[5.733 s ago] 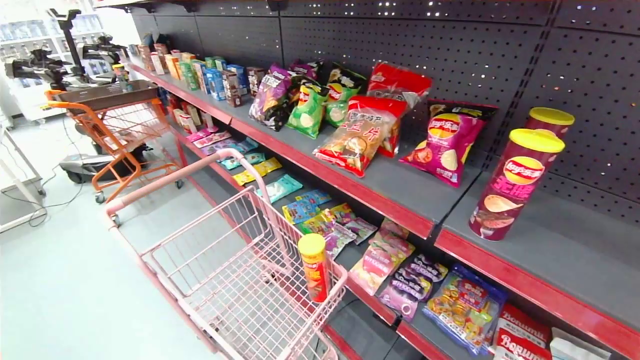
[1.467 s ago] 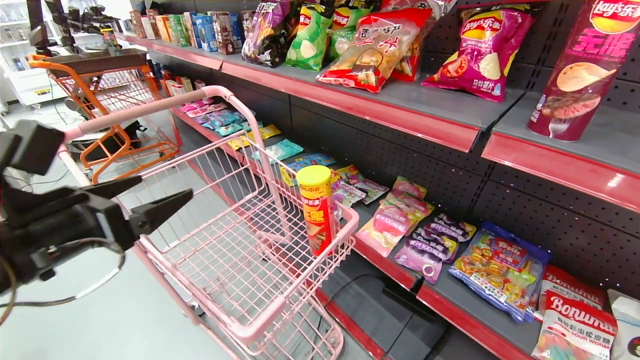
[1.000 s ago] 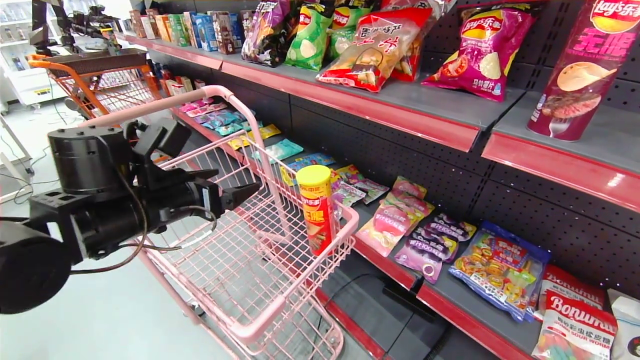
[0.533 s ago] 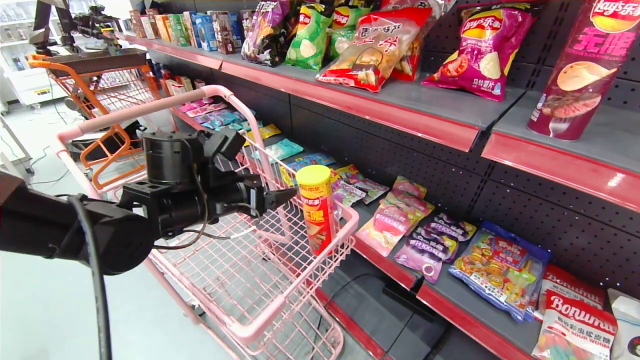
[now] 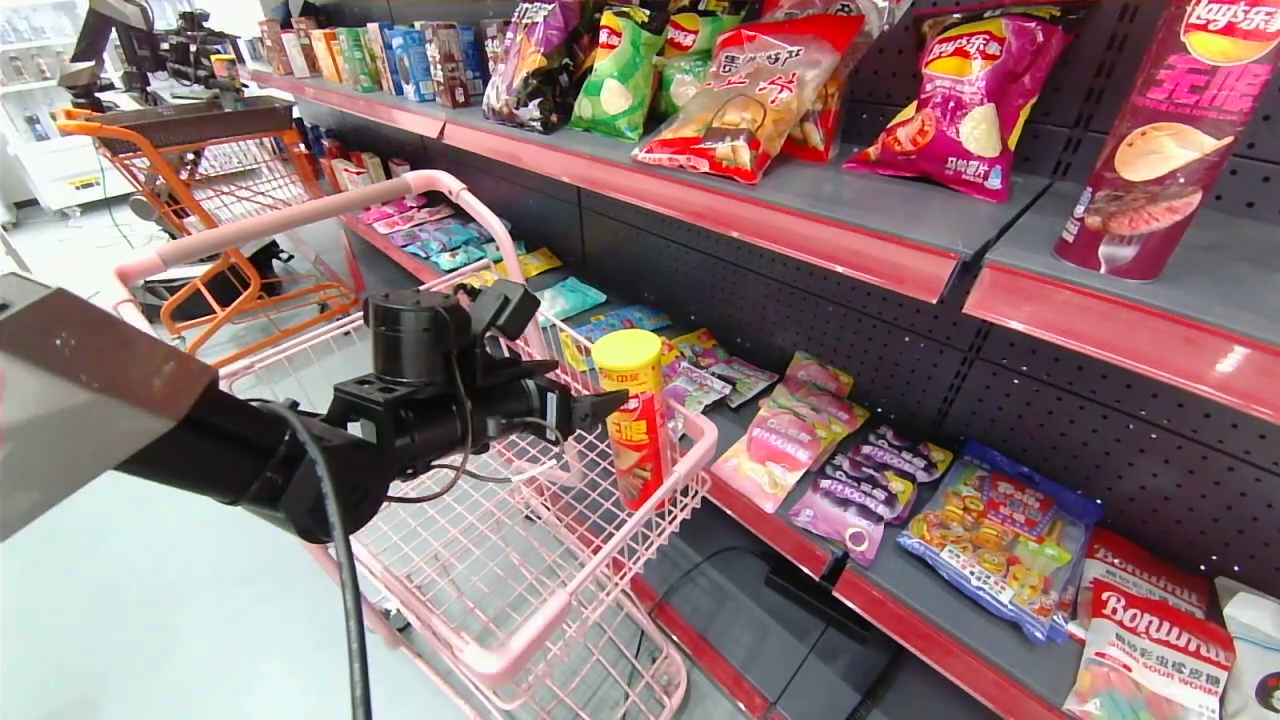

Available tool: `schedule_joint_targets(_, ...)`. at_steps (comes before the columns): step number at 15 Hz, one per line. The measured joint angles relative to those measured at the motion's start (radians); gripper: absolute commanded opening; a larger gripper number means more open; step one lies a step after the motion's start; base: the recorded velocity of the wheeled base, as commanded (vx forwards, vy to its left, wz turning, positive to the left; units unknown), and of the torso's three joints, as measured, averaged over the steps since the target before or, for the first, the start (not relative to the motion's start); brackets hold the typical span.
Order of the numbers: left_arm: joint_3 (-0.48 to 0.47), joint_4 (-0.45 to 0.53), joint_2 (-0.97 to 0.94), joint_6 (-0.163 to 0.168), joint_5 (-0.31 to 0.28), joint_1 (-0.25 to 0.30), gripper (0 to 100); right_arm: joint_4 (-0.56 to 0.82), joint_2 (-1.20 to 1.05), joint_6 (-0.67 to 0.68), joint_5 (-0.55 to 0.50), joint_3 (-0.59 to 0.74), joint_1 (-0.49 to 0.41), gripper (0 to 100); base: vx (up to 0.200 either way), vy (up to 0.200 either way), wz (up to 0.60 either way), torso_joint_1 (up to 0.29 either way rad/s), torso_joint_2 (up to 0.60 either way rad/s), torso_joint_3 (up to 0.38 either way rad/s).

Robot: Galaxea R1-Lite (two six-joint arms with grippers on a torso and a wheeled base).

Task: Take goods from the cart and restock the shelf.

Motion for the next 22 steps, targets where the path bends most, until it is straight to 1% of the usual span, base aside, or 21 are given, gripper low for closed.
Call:
schedule_joint_targets(6,-0.056,-0.008,0.078,0.000,-0.002,-0.033,100,0.000,0.000,-0.001,0.000,0.001,0.000,100,0.000,0.000,0.00,0.000,0.00,0.000)
schedule_joint_targets(12,-0.097,-0.009,0.120,0.003,0.001,-0.042,100,0.000,0.000,-0.001,0.000,0.000,0.000,100,0.000,0.000,0.00,0.000,0.00,0.000)
schedule_joint_targets(13,-0.106,-0.011,0.127,0.003,0.005,-0.043,0,0.000,0.000,-0.001,0.000,0.000,0.000,100,0.000,0.000,0.00,0.000,0.00,0.000)
schedule_joint_targets(19,-0.109,-0.012,0.146,0.001,0.022,-0.048,0,0.000,0.000,0.000,0.000,0.001,0.000,100,0.000,0.000,0.00,0.000,0.00,0.000)
schedule_joint_targets(22,-0.093,-0.004,0.114,-0.004,0.033,-0.049,0,0.000,0.000,0.000,0.000,0.001,0.000,100,0.000,0.000,0.00,0.000,0.00,0.000)
